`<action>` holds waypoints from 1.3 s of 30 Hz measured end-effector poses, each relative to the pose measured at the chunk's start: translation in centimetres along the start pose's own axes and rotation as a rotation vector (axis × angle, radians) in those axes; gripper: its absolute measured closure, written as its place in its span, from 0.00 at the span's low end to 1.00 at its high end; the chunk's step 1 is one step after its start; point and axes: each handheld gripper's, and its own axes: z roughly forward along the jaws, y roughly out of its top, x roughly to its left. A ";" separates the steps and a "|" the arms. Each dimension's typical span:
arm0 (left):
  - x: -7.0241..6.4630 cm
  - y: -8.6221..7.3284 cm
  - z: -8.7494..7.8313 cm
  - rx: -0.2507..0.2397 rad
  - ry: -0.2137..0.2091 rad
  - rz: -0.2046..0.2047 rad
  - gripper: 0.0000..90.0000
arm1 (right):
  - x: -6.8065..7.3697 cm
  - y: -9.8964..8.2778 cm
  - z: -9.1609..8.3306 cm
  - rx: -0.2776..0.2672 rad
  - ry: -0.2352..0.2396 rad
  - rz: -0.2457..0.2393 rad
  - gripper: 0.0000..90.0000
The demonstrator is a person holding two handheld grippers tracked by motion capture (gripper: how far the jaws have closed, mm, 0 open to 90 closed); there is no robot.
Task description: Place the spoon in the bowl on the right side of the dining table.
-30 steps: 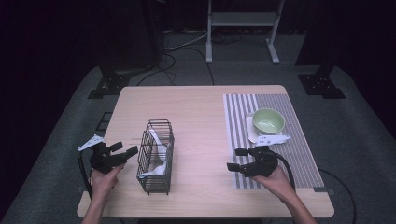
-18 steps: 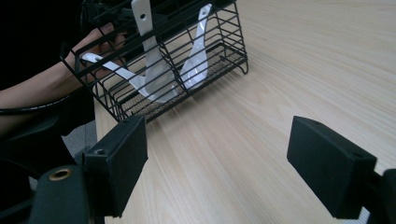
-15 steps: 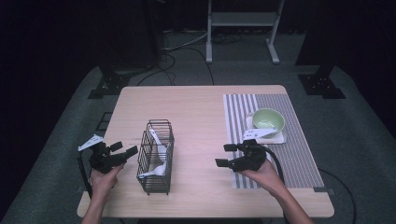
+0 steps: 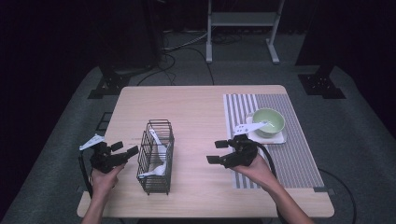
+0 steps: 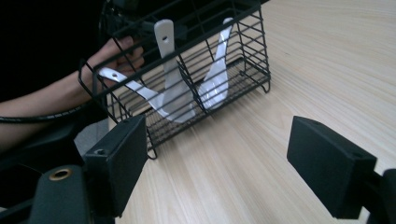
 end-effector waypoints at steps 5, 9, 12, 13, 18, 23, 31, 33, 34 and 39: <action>-0.1 0.0 0.1 0.000 -0.002 0.004 0.03 | 0.2 0.7 0.9 0.004 0.021 -0.001 0.21; -0.2 0.0 0.1 0.000 -0.001 0.003 0.03 | 0.5 1.2 1.4 0.013 0.027 -0.015 0.21; -0.2 0.0 0.1 -0.001 -0.004 0.005 0.03 | 0.8 1.7 1.9 0.020 0.030 -0.025 0.21; -0.2 0.0 0.1 0.000 -0.005 0.005 0.03 | 0.9 1.8 1.9 0.025 0.031 -0.027 0.21; -0.2 0.0 0.1 -0.002 -0.005 0.003 0.03 | 1.1 2.2 2.4 0.035 0.035 -0.035 0.21; -0.2 0.0 0.2 0.000 -0.007 0.001 0.03 | 1.5 2.9 2.8 0.033 0.039 -0.044 0.21; -0.2 0.0 0.2 0.001 -0.008 0.004 0.03 | 2.1 4.0 3.3 0.036 0.048 -0.052 0.21; -0.2 0.0 0.3 0.000 -0.008 0.002 0.03 | 2.1 4.1 3.4 0.036 0.049 -0.053 0.21; -0.2 0.0 0.3 0.000 -0.008 0.001 0.03 | 2.2 4.2 3.5 0.035 0.051 -0.052 0.21; -0.2 0.0 0.3 0.001 -0.010 0.000 0.03 | 2.5 4.8 4.0 0.043 0.056 -0.059 0.21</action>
